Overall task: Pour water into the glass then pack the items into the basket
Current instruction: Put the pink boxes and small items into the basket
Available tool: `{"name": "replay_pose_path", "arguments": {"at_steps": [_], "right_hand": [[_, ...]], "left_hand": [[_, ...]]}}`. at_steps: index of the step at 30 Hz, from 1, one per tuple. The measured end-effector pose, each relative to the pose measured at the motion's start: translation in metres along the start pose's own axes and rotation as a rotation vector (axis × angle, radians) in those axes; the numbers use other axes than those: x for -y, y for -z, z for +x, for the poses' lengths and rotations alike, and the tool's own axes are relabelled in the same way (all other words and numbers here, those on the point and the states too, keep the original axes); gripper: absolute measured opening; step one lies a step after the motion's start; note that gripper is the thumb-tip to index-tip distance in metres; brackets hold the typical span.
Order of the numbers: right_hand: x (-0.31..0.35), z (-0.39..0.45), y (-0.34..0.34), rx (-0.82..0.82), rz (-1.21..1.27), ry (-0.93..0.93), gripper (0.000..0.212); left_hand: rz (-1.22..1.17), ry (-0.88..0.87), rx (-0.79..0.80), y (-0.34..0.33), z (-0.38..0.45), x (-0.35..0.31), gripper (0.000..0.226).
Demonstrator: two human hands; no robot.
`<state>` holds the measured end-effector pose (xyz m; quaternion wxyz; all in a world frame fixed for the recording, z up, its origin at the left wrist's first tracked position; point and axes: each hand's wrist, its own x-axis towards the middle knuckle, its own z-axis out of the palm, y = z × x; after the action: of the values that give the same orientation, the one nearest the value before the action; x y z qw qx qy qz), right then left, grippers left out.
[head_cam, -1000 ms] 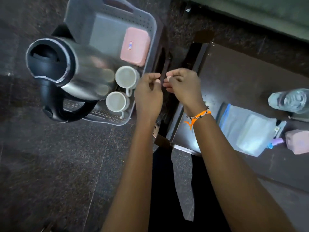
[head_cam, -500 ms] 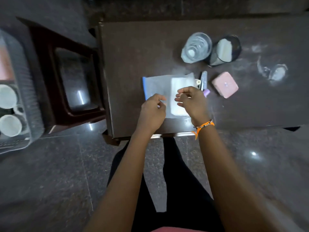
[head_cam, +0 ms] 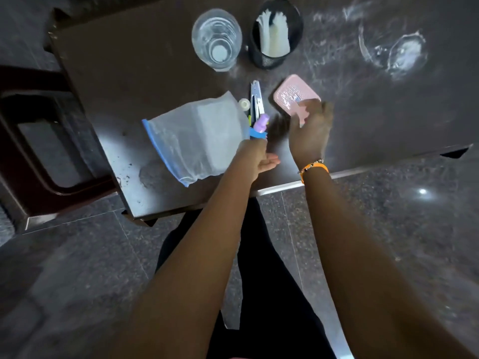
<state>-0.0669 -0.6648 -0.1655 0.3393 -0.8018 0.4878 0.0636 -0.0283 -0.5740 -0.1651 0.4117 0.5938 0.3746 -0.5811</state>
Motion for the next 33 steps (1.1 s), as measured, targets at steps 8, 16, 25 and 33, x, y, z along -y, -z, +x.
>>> {"name": "replay_pose_path", "arguments": {"at_steps": [8,16,25,33], "right_hand": [[-0.022,0.037,-0.012,-0.041,-0.123,0.004,0.057],[-0.031,0.041,-0.013,0.224,-0.032,0.052,0.07],[-0.027,0.031,-0.022,0.152,-0.046,0.024,0.065],[-0.027,0.013,-0.014,0.072,0.054,-0.094,0.06]], "left_hand": [[-0.301,0.003,-0.013,-0.016,0.028,-0.006,0.021],[-0.236,-0.057,-0.133,-0.019,0.038,-0.001,0.016],[-0.11,-0.165,-0.305,-0.021,0.055,0.003,0.019],[-0.034,-0.113,-0.238,-0.017,0.037,0.016,0.011]]}}
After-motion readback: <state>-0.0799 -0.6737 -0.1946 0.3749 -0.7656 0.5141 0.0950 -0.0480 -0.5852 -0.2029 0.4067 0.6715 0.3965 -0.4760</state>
